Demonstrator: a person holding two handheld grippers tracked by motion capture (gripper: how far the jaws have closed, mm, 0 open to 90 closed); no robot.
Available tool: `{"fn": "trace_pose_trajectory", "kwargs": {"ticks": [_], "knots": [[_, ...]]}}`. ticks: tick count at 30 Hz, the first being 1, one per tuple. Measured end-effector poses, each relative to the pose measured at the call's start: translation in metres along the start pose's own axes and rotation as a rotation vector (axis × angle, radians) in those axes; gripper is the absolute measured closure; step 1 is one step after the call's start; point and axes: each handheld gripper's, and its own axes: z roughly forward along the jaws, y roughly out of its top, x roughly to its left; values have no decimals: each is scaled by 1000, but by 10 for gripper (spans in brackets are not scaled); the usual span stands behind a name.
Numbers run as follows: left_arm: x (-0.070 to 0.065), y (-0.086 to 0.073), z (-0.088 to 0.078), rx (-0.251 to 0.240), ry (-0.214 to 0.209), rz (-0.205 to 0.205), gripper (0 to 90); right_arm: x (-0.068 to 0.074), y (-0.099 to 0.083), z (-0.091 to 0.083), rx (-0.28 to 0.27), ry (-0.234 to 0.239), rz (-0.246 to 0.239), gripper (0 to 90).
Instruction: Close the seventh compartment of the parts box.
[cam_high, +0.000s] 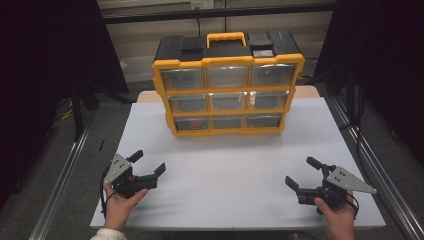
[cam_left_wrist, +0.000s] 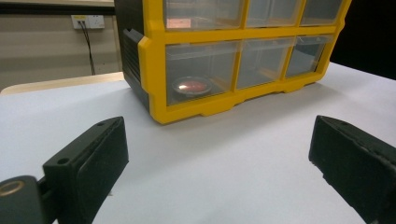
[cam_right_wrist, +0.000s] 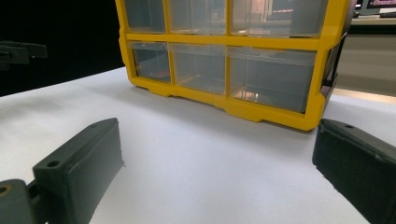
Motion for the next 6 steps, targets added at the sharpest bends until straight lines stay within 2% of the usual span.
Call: {"fn": "trace_pose_trajectory", "kwargs": {"ticks": [6], "knots": [[0,-3,-2,-1,17,1,36,1,0,1,9,4,-3,12]]}}
